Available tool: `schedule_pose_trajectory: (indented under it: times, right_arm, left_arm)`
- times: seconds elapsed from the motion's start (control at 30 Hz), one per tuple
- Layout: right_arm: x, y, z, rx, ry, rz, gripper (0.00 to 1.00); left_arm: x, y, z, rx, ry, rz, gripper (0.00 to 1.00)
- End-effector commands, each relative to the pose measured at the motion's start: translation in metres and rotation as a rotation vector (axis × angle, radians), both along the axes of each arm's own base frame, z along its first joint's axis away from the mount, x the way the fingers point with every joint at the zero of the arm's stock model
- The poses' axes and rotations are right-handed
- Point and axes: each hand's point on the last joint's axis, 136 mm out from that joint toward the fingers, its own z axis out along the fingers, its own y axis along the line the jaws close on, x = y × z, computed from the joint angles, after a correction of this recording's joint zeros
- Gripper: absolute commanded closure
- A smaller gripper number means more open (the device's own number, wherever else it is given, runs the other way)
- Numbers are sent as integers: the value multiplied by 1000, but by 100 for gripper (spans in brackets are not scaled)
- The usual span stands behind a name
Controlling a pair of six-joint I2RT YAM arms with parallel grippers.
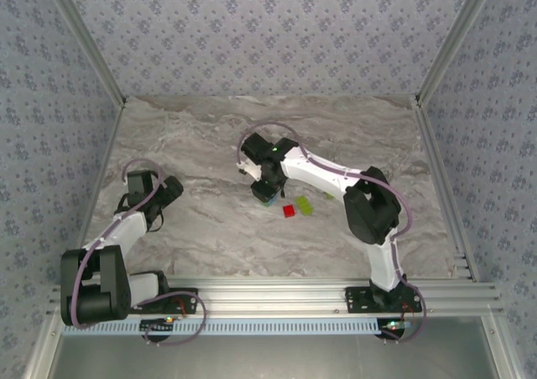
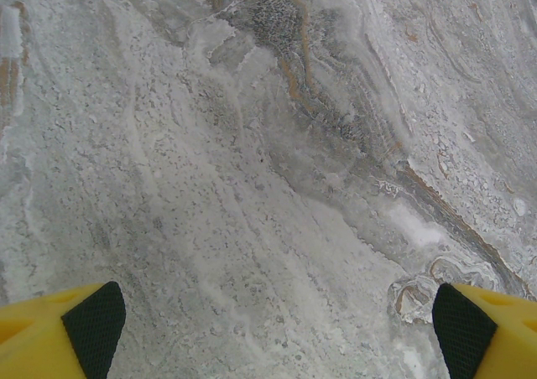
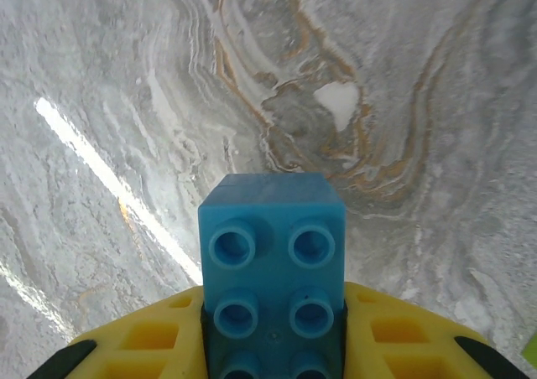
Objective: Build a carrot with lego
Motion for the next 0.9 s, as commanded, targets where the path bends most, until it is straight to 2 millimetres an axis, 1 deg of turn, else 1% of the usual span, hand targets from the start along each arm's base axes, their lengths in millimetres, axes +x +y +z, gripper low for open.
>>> schedule_pose_trajectory:
  times: [0.0,0.1,0.2,0.33,0.53,0.67,0.87]
  right_arm:
    - [17,7,36,101,-107,-66,74]
    - [18,7,42,114,-112,-67,74]
    - [18,9,40,115,-100,-65,74]
    - [19,14,29,116,-82,-67,74]
    - [25,20,12,104,-85,-76,73]
    - [30,20,1,85,-97,-85,73]
    - [27,19,-13,63,-84,-81,72]
  left_arm:
    - [12,3,15,6,-42,-7,3]
    - [11,2,14,6,-40,-7,3]
    - [12,3,15,6,-43,-7,3]
    - [12,3,15,8,-43,-7,3]
    - [12,3,15,7,-42,-7,3]
    - [12,3,15,7,-42,-7,3]
    - [12,3,15,7,-42,-6,3]
